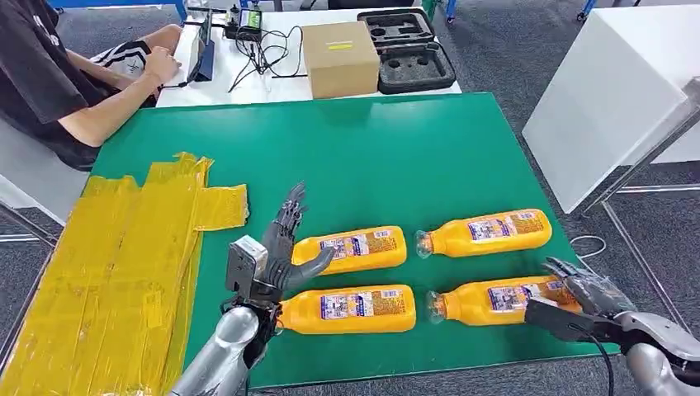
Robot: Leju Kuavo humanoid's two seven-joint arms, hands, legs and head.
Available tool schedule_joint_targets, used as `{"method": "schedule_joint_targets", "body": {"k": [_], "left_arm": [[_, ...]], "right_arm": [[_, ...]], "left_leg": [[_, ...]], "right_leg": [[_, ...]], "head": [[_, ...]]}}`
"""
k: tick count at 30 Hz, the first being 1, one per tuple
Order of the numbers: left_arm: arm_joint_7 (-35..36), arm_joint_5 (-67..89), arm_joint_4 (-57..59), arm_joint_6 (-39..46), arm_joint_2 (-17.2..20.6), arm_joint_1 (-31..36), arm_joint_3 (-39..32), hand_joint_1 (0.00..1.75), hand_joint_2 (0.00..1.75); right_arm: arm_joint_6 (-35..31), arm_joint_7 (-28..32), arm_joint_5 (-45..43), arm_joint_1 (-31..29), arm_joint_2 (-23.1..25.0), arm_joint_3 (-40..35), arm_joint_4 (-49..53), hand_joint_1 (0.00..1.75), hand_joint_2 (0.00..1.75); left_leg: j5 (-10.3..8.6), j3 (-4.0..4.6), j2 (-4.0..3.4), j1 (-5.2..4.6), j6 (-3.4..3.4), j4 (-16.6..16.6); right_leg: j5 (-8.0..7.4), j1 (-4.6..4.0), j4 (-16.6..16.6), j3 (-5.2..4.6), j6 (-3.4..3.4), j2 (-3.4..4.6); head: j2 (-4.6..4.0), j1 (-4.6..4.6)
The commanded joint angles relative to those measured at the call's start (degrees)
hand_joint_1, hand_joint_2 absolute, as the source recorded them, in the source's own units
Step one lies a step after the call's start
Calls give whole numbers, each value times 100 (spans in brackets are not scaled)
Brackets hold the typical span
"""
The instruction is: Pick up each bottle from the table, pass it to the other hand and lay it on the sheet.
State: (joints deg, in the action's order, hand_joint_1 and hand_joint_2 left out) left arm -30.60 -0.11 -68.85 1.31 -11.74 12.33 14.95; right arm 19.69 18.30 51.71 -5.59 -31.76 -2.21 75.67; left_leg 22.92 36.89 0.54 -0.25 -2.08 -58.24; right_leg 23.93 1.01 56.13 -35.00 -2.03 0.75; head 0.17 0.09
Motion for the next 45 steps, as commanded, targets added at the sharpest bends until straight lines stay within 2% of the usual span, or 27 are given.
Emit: {"method": "schedule_joint_targets", "body": {"k": [1, 7, 12, 13, 14, 31, 37, 41, 42, 43, 45], "left_arm": [[-2, -16, 532, 7, 65, 264, -25, 0, 175], [-7, -84, 667, 10, 57, 334, 8, 0, 175], [10, -176, 645, -3, 84, 384, 56, 0, 175], [10, -196, 623, 5, 107, 372, 59, 0, 175], [9, -214, 616, 12, 126, 368, 63, 0, 175], [-45, -351, 585, 104, 221, 297, 62, 0, 175], [-64, -382, 592, 115, 234, 267, 26, 0, 175], [-79, -394, 545, 116, 219, 208, -56, 0, 175], [-107, -384, 532, 143, 189, 182, -104, 0, 175], [-111, -378, 541, 143, 175, 174, -122, 0, 175], [-135, -360, 547, 171, 154, 145, -143, 0, 175]], "right_arm": [[3, -154, 97, -468, 38, -924, -290, 0, 175], [220, -455, -60, -253, -200, -1198, 64, 0, 175], [706, -497, -805, 42, -608, -1196, 463, 2, 175], [814, -518, -895, 70, -679, -1196, 499, 51, 175], [907, -550, -953, 74, -730, -1216, 505, 173, 175], [934, -566, -982, -329, -748, -1576, 121, 175, 175], [505, -440, -949, -448, -609, -1530, 48, 175, 175], [-201, -54, -1016, -465, -140, -1134, 42, 175, 175], [-628, 139, -1061, -411, 273, -730, 42, 175, 175], [-700, 169, -1014, -378, 475, -588, 48, 175, 175], [-1047, 349, -1159, -221, 972, -133, 166, 175, 175]], "left_leg": [[5, -18, -14, 4, 9, 5], [7, -27, -6, 3, 13, 5], [9, -26, 1, 4, 13, 2], [7, -23, 6, 3, 11, 3], [6, -23, 5, 2, 11, 4], [9, -33, -14, 6, 13, 7], [6, -27, -14, 4, 10, 6], [14, -49, -31, 7, 19, 11], [15, -59, -35, 9, 22, 16], [7, -29, -24, 9, 12, 11], [9, -42, -30, 11, 16, 16]], "right_leg": [[-2, -4, -8, 16, 7, 8], [5, -5, -6, 26, 11, -3], [9, -5, -4, 28, 11, -11], [9, -4, -4, 25, 9, -15], [7, -4, -6, 24, 9, -13], [2, -8, -12, 32, 11, 4], [0, -5, -10, 25, 8, 5], [2, -9, -16, 43, 16, 16], [1, -12, -22, 52, 19, 19], [-4, -10, -16, 27, 10, 16], [-3, -13, -22, 38, 15, 18]], "head": [[0, -2], [0, 2], [0, 2], [0, 0], [0, 0], [0, 2], [0, 2], [0, 0], [0, 2], [0, 0], [0, 0]]}}
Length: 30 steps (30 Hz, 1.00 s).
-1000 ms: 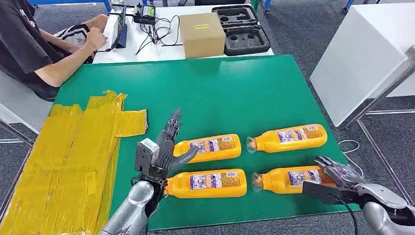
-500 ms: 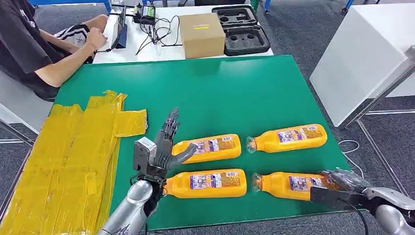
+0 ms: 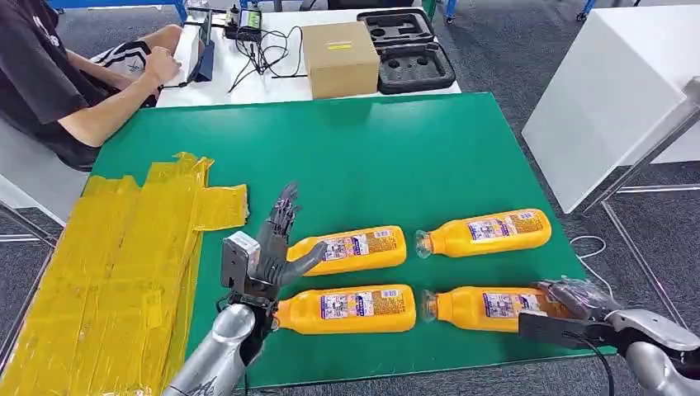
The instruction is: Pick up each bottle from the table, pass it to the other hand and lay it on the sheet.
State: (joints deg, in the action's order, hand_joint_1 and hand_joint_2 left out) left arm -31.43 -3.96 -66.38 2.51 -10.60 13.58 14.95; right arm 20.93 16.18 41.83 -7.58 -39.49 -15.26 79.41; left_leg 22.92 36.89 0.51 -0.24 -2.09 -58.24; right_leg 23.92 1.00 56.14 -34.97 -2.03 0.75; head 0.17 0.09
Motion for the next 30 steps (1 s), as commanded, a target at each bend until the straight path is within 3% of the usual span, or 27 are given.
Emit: {"method": "schedule_joint_targets", "body": {"k": [1, 3, 4, 8, 14, 19, 25, 30], "left_arm": [[-58, 32, 289, 54, 36, 1, -145, 0, 175], [-60, 30, 300, 33, 14, 10, -149, 0, 175], [-57, 37, 321, 48, -5, 44, -148, 0, 175], [-51, 40, 331, 54, -14, 71, -147, 0, 175], [71, 101, 312, 76, -136, 126, -187, 0, 175], [128, 187, 367, 66, -216, 109, -198, 0, 175], [134, 254, 317, 62, -220, 114, -142, 0, 175], [328, 483, -99, -22, -170, 280, 126, 0, 175]], "right_arm": [[-1184, 585, -125, 56, 1865, 1249, -144, 175, 175], [-1383, 655, -298, 149, 2181, 1625, -86, 175, 175], [-1454, 715, -340, 151, 2334, 1816, -93, 175, 175], [-1431, 754, -362, 121, 2372, 1917, -118, 175, 175], [-1283, 1217, -1433, 281, 3010, 3089, 4, 175, 175], [-1387, 1219, -1911, 163, 3857, 3752, -166, 175, 175], [-1403, 1273, -2048, 178, 4117, 3639, -206, 175, 175], [-1552, 1578, -2105, -146, 4490, 2634, -698, 175, 175]], "left_leg": [[9, -39, -24, 10, 16, 16], [17, -67, -28, 16, 27, 24], [5, -32, -7, 13, 15, 14], [14, -40, -5, 15, 17, 8], [6, -26, 6, 11, 15, 6], [8, -28, -3, 10, 15, 9], [8, -25, -7, 14, 15, 5], [16, -35, -34, 19, 18, 3]], "right_leg": [[-2, -12, -22, 34, 15, 15], [5, -18, -29, 59, 23, 13], [2, -13, -18, 30, 13, -1], [9, -13, -11, 36, 14, -1], [7, -8, -8, 26, 12, -12], [5, -9, -11, 26, 13, -1], [5, -12, -7, 20, 12, 0], [3, -16, -6, 24, 15, 23]], "head": [[0, 2], [0, 0], [0, 0], [0, 0], [0, 0], [0, 0], [0, 0], [0, 0]]}}
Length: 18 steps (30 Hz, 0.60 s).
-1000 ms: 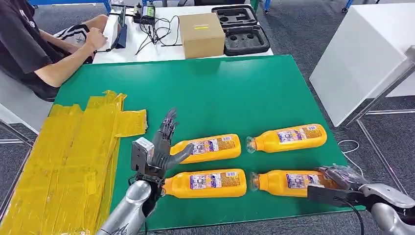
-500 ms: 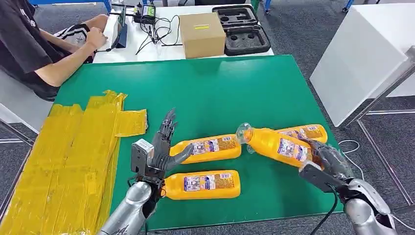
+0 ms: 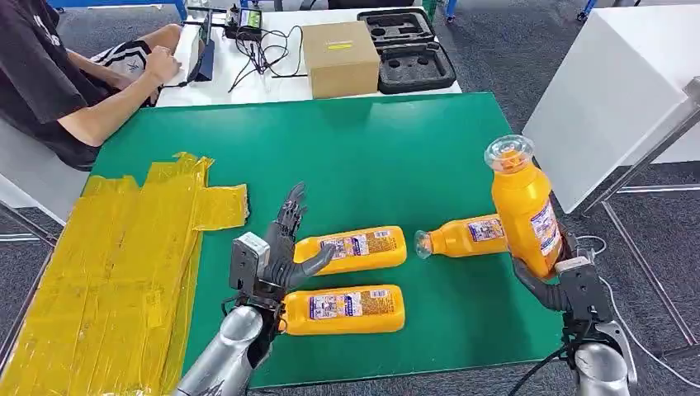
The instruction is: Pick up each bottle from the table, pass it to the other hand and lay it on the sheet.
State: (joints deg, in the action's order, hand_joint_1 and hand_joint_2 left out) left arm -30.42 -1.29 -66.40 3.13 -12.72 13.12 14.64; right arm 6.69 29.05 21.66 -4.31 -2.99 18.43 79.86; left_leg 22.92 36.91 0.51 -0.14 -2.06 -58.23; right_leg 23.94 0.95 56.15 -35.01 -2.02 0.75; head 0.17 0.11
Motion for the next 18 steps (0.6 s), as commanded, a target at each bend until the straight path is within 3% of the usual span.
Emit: {"method": "schedule_joint_targets", "body": {"k": [1, 7, 18], "left_arm": [[362, 268, -198, -151, 21, 446, 247, 0, 175], [718, 385, -794, -248, 86, 622, 583, 0, 175], [1065, 411, -853, -298, 207, 995, 1009, 0, 175]], "right_arm": [[-200, 295, -103, -556, 919, -950, -774, 175, 175], [-175, 312, -266, -837, 1127, -1982, -1003, 175, 175], [-294, 389, -300, -1268, 1144, -2884, -1444, 175, 175]], "left_leg": [[10, -16, -37, 8, 12, -3], [1, -11, -26, 10, 13, -3], [0, -17, -17, 6, 15, 0]], "right_leg": [[-5, -9, -2, 7, 10, 30], [-4, -9, 1, 4, 10, 21], [0, -5, 4, 12, 11, 13]], "head": [[0, -2], [0, -2], [0, 0]]}}
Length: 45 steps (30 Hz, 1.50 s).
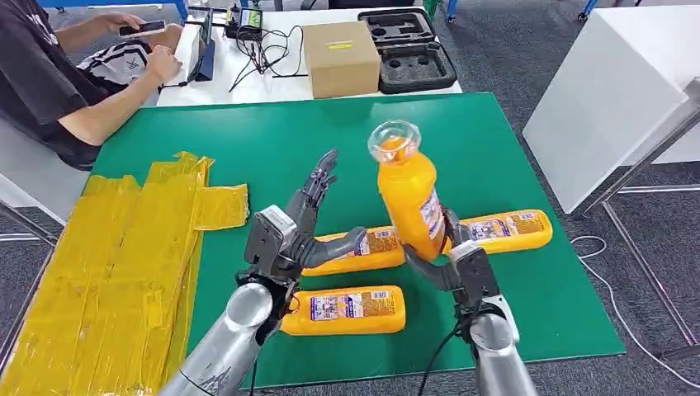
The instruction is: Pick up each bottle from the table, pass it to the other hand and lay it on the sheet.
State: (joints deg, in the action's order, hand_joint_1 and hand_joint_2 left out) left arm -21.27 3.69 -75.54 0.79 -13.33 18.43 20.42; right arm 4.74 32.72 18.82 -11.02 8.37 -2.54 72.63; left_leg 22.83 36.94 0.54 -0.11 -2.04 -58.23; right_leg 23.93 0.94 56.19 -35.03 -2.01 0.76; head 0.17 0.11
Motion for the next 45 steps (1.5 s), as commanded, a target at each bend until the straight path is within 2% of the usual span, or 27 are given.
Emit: {"method": "schedule_joint_targets", "body": {"k": [1, 6, 7, 20, 28, 30, 31, 32, 45], "left_arm": [[179, -98, 78, -87, 261, 539, 503, 0, 175], [252, -243, 214, -38, 252, 705, 638, 0, 175], [239, -284, 244, -1, 263, 729, 664, 0, 175], [229, -309, 264, 13, 283, 739, 677, 0, 175], [172, -459, 246, 117, 335, 612, 623, 0, 175], [174, -458, 254, 108, 349, 597, 617, 0, 175], [169, -460, 247, 110, 354, 591, 607, 0, 175], [137, -471, 208, 147, 353, 558, 563, 173, 175], [76, -499, 10, 195, 450, 427, 385, 175, 175]], "right_arm": [[-108, 16, -11, -643, -14, -853, -719, 175, 175], [184, 8, -64, -623, -51, -1369, -561, 175, 175], [443, 53, -198, -620, -115, -1518, -511, 175, 175], [444, 43, -213, -590, -145, -1559, -448, 175, 175], [1344, 192, -881, -703, -348, -1974, -570, 175, 175], [1329, 205, -860, -744, -360, -2115, -626, 175, 175], [1316, 209, -850, -760, -359, -2153, -644, 175, 175], [1291, 209, -846, -788, -340, -2197, -677, 175, 175], [1222, 239, -994, -842, -285, -2152, -514, 175, 175]], "left_leg": [[15, -31, -26, 5, 16, -4], [12, -27, -14, 6, 14, -4], [9, -21, -16, 4, 11, 0], [3, -13, -4, 2, 8, 1], [7, -24, -12, 1, 9, 6], [15, -44, -17, 5, 16, 6], [6, -22, -11, 0, 8, 5], [10, -28, -15, 2, 11, 4], [9, -20, -17, 1, 10, 2]], "right_leg": [[5, -7, 2, 23, 14, 14], [6, -8, 0, 23, 12, 3], [2, -5, -2, 16, 10, 8], [2, -3, -3, 9, 6, -3], [3, -2, -6, 18, 8, 3], [9, -7, -9, 38, 14, 3], [3, -1, -5, 16, 7, 3], [4, -4, -6, 22, 9, 6], [3, -2, -1, 14, 9, 9]], "head": [[0, 0], [0, 0], [0, 0], [0, 0], [0, 0], [0, 0], [0, 0], [0, 0], [0, 0]]}}
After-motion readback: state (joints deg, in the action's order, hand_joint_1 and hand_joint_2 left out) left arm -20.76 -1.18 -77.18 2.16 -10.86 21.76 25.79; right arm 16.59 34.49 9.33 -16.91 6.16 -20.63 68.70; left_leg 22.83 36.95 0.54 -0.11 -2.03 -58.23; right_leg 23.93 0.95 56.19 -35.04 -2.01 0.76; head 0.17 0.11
